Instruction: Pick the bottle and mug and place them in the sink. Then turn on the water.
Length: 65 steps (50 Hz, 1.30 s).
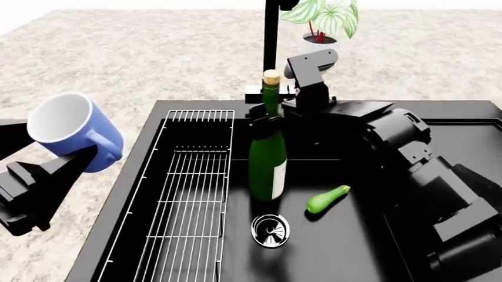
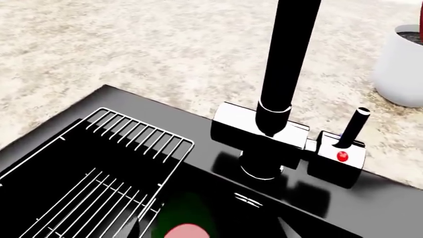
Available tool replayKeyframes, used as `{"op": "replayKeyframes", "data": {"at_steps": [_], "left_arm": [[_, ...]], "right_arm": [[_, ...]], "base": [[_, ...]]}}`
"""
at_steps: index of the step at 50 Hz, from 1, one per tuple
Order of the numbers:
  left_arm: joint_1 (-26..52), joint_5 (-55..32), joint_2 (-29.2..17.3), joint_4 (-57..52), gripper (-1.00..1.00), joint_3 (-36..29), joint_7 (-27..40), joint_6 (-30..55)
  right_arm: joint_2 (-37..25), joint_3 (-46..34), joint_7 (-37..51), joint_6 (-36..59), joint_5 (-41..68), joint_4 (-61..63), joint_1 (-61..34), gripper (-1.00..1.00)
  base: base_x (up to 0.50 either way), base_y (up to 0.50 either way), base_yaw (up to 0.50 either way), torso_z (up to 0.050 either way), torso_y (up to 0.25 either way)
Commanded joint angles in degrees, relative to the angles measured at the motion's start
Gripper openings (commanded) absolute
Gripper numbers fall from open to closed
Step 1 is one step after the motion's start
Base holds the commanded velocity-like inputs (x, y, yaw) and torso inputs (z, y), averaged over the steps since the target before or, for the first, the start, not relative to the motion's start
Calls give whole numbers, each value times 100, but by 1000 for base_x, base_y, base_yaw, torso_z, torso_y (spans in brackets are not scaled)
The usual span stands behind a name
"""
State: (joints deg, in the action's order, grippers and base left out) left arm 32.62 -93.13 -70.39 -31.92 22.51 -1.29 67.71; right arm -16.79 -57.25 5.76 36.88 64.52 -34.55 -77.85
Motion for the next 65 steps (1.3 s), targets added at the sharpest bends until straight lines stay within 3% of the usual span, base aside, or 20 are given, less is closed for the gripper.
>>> {"op": "replayKeyframes", "data": {"at_steps": [1,19,36,47,65], "left_arm": [[146,-58,-16,26,-100,-139,74,-75],[385,-93,18,59,-100,-508,164,-201],[1272,81,379,296,-100,-1677,593,-247],[1496,98,531,342,-100,-1942,660,-228],[1811,27,638,350,-100,-2220,571,-156]], "right_arm": [[-626,100,450,457,275,991,-16,100],[-1934,566,1536,1373,1421,3263,26,100],[-3985,1447,3093,1827,3378,5475,63,100],[-4801,1744,3475,1832,4023,5964,-2,100],[-5276,1900,3552,1905,3825,5698,-156,100]], "base": [[0,0,0,0,0],[0,0,0,0,1],[0,0,0,1,0],[0,0,0,0,0],[0,0,0,0,1]]}}
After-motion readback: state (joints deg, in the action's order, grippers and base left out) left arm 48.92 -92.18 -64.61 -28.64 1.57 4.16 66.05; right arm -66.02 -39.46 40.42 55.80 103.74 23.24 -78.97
